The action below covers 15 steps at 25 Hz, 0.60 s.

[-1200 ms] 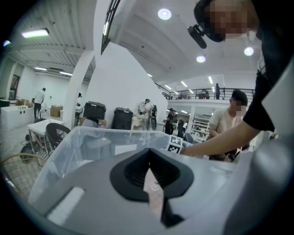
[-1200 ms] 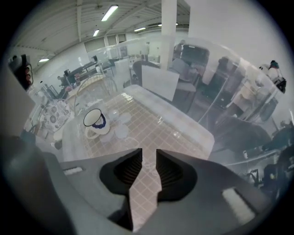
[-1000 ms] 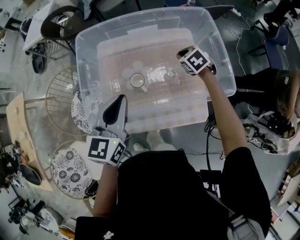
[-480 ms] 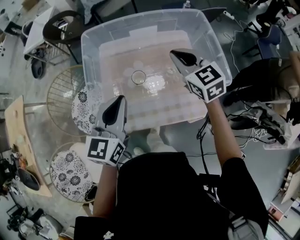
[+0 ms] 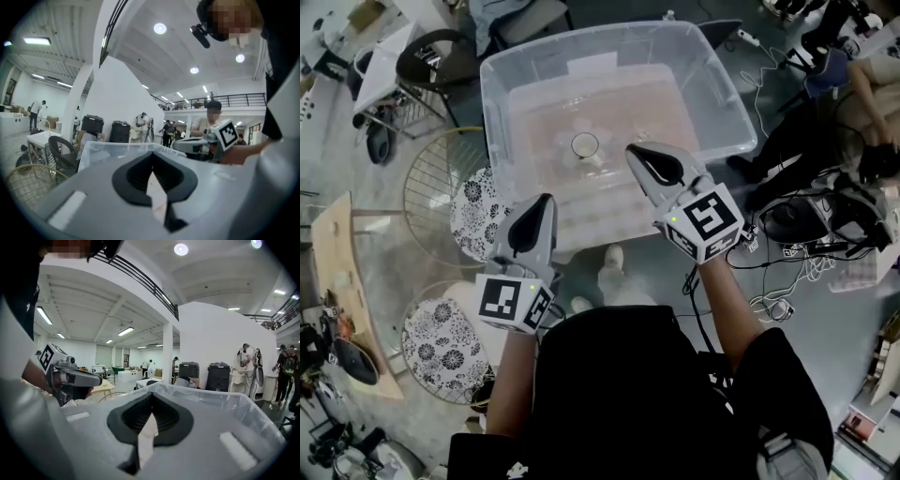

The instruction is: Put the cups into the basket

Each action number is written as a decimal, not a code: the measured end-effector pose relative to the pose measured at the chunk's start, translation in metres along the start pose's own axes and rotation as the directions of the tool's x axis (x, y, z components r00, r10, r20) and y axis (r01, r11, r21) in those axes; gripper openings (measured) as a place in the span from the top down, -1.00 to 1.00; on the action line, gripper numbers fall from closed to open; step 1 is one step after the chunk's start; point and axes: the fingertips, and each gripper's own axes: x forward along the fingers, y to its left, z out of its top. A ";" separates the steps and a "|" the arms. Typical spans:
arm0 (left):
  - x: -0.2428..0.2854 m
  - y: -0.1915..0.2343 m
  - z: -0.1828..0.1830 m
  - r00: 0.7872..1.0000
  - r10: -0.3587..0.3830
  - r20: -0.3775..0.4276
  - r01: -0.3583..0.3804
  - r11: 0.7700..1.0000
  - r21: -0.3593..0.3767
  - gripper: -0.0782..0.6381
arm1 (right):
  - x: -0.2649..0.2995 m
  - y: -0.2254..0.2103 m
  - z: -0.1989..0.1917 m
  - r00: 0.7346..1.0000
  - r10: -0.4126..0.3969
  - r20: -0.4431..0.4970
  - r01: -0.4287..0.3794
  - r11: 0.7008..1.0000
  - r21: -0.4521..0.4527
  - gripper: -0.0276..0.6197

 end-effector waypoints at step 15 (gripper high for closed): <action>-0.080 -0.048 -0.001 0.998 -0.059 0.024 0.058 0.998 0.034 0.76 | -0.069 0.107 0.024 0.996 -0.042 0.084 0.047 0.996 -0.069 0.91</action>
